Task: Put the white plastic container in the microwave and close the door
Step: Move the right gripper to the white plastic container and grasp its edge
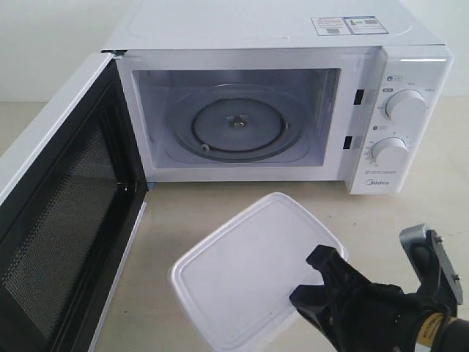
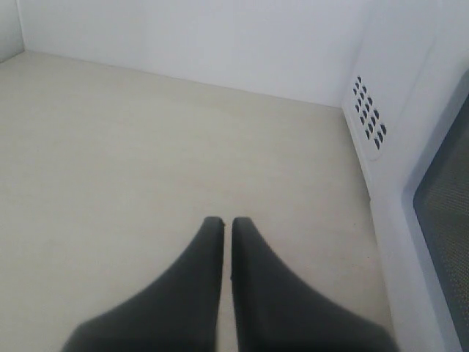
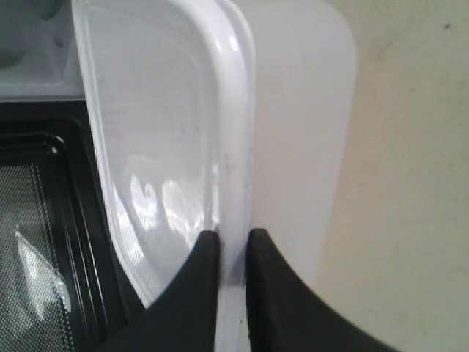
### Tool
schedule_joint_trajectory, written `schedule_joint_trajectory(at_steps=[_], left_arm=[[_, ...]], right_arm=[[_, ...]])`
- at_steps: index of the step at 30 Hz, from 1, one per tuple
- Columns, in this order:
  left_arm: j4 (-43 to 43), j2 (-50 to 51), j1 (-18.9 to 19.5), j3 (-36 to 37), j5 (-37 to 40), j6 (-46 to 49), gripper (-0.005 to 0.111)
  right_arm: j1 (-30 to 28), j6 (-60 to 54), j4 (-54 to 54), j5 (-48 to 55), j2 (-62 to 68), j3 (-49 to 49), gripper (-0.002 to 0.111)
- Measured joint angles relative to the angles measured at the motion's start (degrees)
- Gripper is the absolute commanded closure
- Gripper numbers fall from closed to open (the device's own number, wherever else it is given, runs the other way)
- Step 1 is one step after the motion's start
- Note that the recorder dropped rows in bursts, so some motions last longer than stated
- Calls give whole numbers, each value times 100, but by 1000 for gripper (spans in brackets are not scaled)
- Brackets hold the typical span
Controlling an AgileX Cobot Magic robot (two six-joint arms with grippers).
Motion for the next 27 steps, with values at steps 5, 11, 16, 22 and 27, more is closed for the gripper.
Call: schedule_joint_trajectory(at_steps=[5,11,16,22,27], left_arm=[[0,0,0,0,0,0,102],[0,0,0,0,0,0,102],[0,0,0,0,0,0,102],[0,0,0,0,0,0,102],[0,0,0,0,0,0,102]], right_arm=[[0,-27,-769,-42,0,0,107],[-122,34,-1406,-42,0,0,107],[-567,221,-2074,56,0,0,72],[-1507,65,-2928,-53,0,-56,52],[-1306,1669,-3907,-130,0,-56,52]])
